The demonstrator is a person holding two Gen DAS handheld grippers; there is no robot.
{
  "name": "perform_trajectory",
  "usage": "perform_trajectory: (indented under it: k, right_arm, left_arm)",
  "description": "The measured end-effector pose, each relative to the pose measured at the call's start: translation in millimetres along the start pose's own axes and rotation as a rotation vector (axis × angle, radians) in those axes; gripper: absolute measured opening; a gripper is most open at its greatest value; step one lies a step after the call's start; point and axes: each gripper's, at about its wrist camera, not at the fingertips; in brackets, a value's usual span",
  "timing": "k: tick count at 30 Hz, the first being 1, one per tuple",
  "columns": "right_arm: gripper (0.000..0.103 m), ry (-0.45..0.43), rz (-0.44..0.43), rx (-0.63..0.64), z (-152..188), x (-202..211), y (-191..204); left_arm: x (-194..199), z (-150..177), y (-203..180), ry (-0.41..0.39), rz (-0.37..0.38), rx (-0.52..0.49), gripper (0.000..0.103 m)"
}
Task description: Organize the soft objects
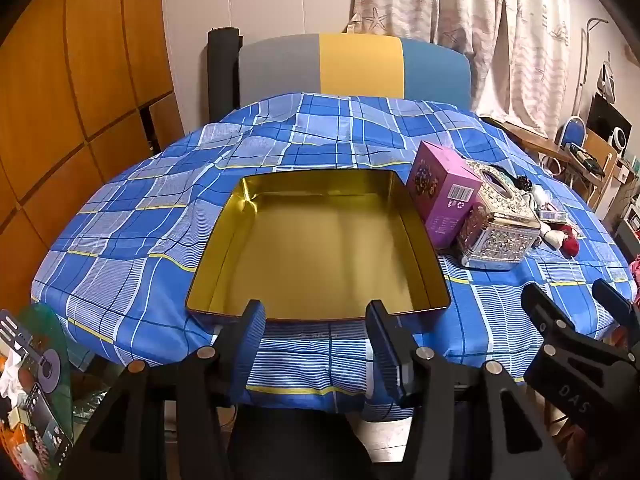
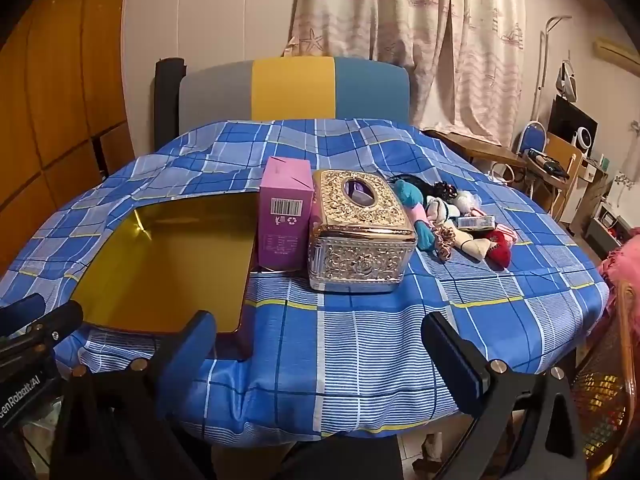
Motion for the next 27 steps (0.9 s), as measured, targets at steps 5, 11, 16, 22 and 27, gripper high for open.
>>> perform_trajectory:
  k: [5, 11, 16, 22, 27]
  right_arm:
    - [0.103, 0.007, 0.002, -0.002, 0.0, -0.7, 0.4]
    - [0.103, 0.009, 0.005, -0.007, -0.7, -2.3, 0.0]
    - [0.103, 0.013, 0.003, -0.007, -0.6, -2.7, -0.9]
    - [0.103, 0.024, 0.002, -0.006, -1.0, -3.8, -0.9]
    - [0.103, 0.022, 0.004, -0.010, -1.1, -4.9, -1.6]
  left_arm:
    - [-0.4, 1.2, 0.6, -0.002, 0.001, 0.001, 0.053]
    - [5.0, 3.4, 4.5, 0.003, -0.001, 0.001, 0.053]
    - [-1.8, 3.8, -0.8, 0.004, -0.001, -0.001, 0.053]
    - [-2.5, 1.7, 0.7, -0.001, 0.003, 0.005, 0.053]
    - [-3.4, 1.8, 1.9, -0.004, 0.003, 0.003, 0.053]
Point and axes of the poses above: each gripper's, at about its wrist camera, not at the fingertips, and x roughly against the way its jaws point, y to its left, z to its underside, and after that the axes turned 7 degrees about x, right-handed
